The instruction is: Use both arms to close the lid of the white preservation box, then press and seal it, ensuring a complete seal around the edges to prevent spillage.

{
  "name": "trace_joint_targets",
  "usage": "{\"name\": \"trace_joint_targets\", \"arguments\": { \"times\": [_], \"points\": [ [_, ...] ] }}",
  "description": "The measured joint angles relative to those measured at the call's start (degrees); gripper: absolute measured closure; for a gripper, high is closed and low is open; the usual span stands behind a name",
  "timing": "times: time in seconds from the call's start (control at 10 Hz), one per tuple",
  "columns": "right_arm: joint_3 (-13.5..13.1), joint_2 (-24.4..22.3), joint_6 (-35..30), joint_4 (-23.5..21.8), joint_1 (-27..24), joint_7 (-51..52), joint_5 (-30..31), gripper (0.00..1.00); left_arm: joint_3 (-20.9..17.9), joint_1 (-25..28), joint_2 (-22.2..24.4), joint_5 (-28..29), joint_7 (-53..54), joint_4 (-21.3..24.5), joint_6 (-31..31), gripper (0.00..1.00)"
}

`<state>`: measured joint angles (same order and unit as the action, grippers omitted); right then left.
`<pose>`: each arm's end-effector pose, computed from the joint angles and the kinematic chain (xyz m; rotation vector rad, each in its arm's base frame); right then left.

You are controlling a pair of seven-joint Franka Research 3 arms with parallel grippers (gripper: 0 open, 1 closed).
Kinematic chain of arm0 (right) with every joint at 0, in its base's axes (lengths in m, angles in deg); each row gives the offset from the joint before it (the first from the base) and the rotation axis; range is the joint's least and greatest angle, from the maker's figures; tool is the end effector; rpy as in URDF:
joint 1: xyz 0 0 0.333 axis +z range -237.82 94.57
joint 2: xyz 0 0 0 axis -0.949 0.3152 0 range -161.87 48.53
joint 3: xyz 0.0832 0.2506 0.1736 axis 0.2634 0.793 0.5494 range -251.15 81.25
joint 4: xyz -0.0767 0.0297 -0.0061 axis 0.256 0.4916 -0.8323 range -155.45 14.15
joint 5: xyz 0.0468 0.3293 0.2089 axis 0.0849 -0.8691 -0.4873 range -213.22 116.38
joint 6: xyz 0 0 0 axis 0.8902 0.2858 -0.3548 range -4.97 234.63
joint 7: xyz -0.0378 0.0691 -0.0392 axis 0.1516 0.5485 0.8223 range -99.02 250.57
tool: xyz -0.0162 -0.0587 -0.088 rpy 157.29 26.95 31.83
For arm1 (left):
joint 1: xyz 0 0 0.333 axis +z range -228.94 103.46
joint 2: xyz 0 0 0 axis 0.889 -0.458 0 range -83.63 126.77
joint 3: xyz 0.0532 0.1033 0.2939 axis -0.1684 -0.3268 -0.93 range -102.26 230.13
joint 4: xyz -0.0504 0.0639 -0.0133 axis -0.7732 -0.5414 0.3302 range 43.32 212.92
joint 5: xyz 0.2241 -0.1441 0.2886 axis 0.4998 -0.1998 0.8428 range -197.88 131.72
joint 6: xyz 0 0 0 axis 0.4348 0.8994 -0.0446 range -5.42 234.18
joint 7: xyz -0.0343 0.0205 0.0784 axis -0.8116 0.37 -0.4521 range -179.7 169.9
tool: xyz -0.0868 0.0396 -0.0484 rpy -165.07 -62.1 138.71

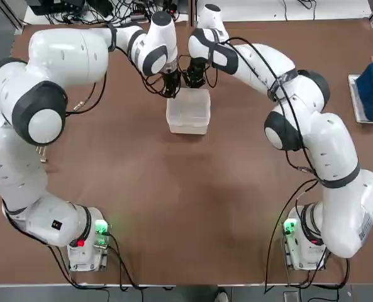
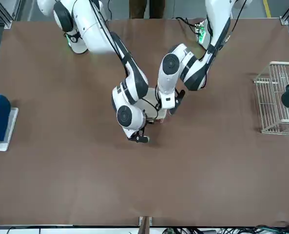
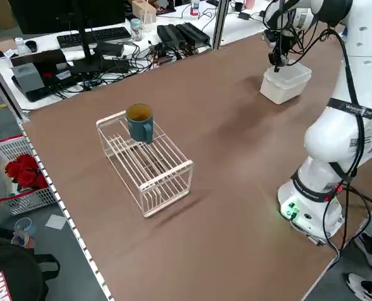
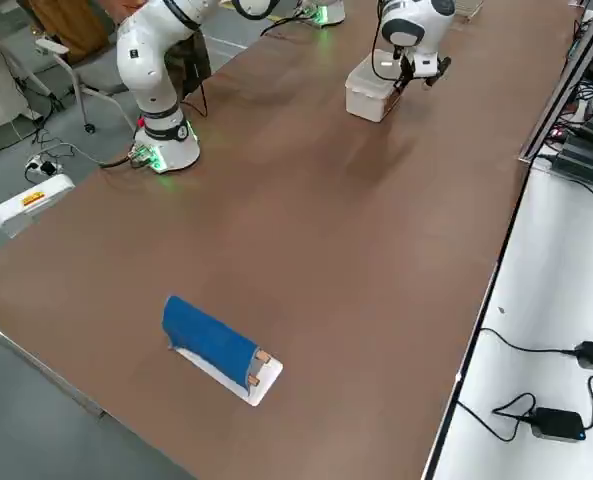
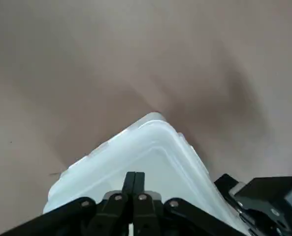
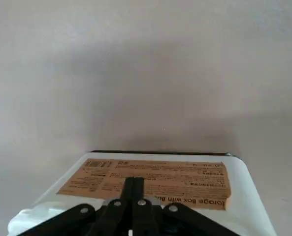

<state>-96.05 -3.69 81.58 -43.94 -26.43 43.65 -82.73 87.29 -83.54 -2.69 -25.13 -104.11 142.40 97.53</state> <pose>0.5817 0.4938 0.2480 -2.8289 0.2072 0.4101 0.4723 -0.4284 0.3132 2.8022 1.3672 -0.0777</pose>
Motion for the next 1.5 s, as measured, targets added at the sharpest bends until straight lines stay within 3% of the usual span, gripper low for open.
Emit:
{"name": "trace_joint_targets", "arguments": {
  "times": [0.5, 0.8, 0.9, 1.1, 1.2, 1.4, 1.5],
  "points": [
    [-1.5, -1.1, -1.6, 0.1, 0.2, 0.0, -0.6, 0.99, 0.0, 1.2, 0.1, 0.1, 0.0, -0.1, 0.8, 0.99],
    [-3.6, -7.4, -4.4, 0.2, -0.7, -0.2, -0.8, 0.91, 0.0, 4.3, 3.9, 0.3, 0.1, -0.6, 0.0, 0.99],
    [-4.6, -9.4, -4.5, 0.1, -1.4, -0.2, -0.7, 0.78, -0.1, 5.3, 6.2, 0.3, 0.1, -1.2, -2.0, 0.99],
    [-9.5, -13.9, -9.6, -0.1, -2.3, -0.2, -0.2, 0.48, -0.2, 9.7, 10.2, 0.3, 4.7, -5.6, -11.3, 0.88],
    [-12.3, -16.5, -12.6, -0.4, -2.7, 0.1, 2.3, 0.34, -0.2, 12.3, 11.2, 0.3, 8.5, -9.3, -16.8, 0.73],
    [-14.1, -21.5, -16.0, -1.3, -4.9, 3.6, 9.8, 0.05, -0.3, 17.3, 12.2, -0.6, 18.3, -16.0, -25.4, 0.46],
    [-14.4, -23.8, -17.2, -2.1, -7.4, 6.4, 11.9, 0.0, -0.3, 20.0, 13.1, -2.0, 24.2, -18.0, -27.6, 0.31]
  ]
}}
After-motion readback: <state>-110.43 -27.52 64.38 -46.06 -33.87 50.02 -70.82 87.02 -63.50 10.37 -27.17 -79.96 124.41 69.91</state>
